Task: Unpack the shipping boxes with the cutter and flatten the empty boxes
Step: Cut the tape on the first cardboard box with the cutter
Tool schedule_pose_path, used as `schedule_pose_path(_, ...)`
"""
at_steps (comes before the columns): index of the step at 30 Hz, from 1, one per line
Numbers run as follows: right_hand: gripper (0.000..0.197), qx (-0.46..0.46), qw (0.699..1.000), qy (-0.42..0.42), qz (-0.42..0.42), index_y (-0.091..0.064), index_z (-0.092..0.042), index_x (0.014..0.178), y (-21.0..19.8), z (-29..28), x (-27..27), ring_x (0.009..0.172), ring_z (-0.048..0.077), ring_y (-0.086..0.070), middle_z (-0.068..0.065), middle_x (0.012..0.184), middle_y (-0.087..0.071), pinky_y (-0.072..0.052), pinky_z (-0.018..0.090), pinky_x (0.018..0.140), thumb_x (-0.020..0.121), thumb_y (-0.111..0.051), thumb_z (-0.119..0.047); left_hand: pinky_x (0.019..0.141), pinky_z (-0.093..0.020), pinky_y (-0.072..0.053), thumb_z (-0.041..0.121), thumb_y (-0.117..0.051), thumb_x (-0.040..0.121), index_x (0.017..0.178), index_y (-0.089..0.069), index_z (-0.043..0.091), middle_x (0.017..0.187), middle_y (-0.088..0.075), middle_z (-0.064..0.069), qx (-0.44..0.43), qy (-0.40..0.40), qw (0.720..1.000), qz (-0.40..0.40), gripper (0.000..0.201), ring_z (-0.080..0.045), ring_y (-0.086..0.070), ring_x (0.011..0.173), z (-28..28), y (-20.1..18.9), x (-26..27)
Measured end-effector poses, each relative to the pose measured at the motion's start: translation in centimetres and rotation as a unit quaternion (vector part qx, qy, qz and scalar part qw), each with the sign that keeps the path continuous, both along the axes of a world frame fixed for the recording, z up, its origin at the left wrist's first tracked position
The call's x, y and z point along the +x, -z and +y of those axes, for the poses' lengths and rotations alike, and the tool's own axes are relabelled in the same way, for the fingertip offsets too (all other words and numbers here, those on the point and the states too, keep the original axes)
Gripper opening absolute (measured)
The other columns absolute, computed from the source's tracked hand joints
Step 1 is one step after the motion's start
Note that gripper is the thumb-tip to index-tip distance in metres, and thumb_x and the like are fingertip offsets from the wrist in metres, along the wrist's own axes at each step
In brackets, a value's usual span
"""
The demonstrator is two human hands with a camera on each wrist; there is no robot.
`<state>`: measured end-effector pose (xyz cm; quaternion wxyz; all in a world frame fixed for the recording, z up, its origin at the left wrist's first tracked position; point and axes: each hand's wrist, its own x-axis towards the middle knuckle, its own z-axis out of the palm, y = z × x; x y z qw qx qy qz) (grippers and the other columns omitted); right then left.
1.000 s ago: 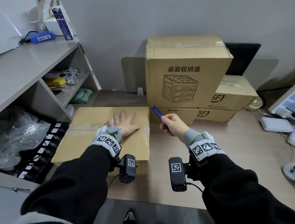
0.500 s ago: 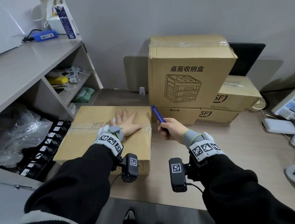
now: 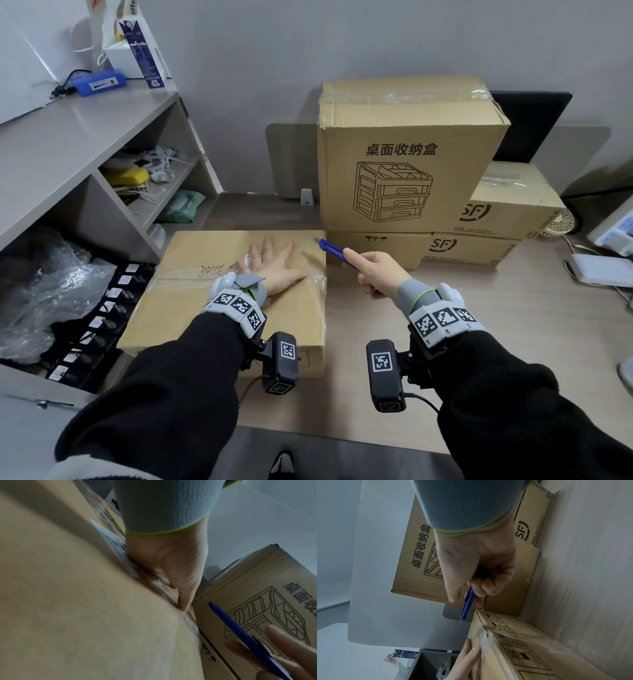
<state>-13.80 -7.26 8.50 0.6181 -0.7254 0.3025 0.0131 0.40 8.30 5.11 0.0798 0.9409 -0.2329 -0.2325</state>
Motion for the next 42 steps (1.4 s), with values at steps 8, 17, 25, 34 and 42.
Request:
schedule_pose_path(8,0.016,-0.009,0.996,-0.034,0.084,-0.046,-0.016,0.086,-0.8,-1.0,0.0,0.049,0.015,-0.039,0.007,0.083,-0.074,-0.025,0.022,0.046,0.095,-0.035,-0.023,0.111,-0.060,0.010,0.057,-0.050,0.087,0.150,-0.008,0.045,0.160,0.016,-0.002,-0.006,-0.004,1.000,-0.010,0.077,-0.030,0.021,0.145,0.1,0.0,0.1)
schedule_pose_path(17,0.024,-0.010,0.978,-0.091,0.187,-0.044,-0.015,0.081,0.0,-1.5,-0.1,0.047,0.013,-0.032,0.003,0.061,-0.070,-0.017,0.020,0.046,0.096,-0.033,-0.030,0.111,-0.060,0.011,0.051,-0.052,0.085,0.150,-0.009,0.044,0.160,0.015,-0.003,-0.008,-0.009,1.000,-0.011,0.077,-0.029,0.020,0.145,-0.1,-0.2,-0.1)
schedule_pose_path(25,0.026,-0.029,0.977,-0.141,0.159,-0.044,-0.025,0.119,0.5,-0.8,0.1,0.045,0.014,-0.038,0.002,0.072,-0.068,-0.021,0.019,0.046,0.098,-0.031,-0.020,0.111,-0.059,0.011,0.054,-0.050,0.086,0.149,-0.008,0.045,0.160,0.016,-0.001,-0.007,-0.009,1.000,-0.009,0.076,-0.029,0.021,0.145,-0.1,0.0,-0.1)
schedule_pose_path(34,0.046,-0.115,0.983,-0.116,0.084,-0.052,-0.024,0.133,1.5,-1.1,0.2,0.047,0.013,-0.035,-0.003,0.070,-0.059,-0.031,0.020,0.043,0.094,-0.034,-0.008,0.111,-0.060,0.011,0.057,-0.049,0.087,0.150,-0.006,0.045,0.160,0.017,-0.001,-0.006,-0.005,1.000,-0.009,0.077,-0.030,0.021,0.145,-0.1,0.1,0.0)
schedule_pose_path(42,0.048,-0.125,0.984,-0.102,0.077,-0.053,-0.025,0.132,1.8,-0.9,0.2,0.047,0.013,-0.034,-0.003,0.070,-0.056,-0.026,0.013,0.031,0.093,-0.031,-0.006,0.111,-0.060,0.011,0.060,-0.048,0.087,0.150,-0.006,0.045,0.160,0.017,-0.001,-0.006,-0.005,1.000,-0.013,0.077,-0.029,0.022,0.145,0.0,0.3,0.0)
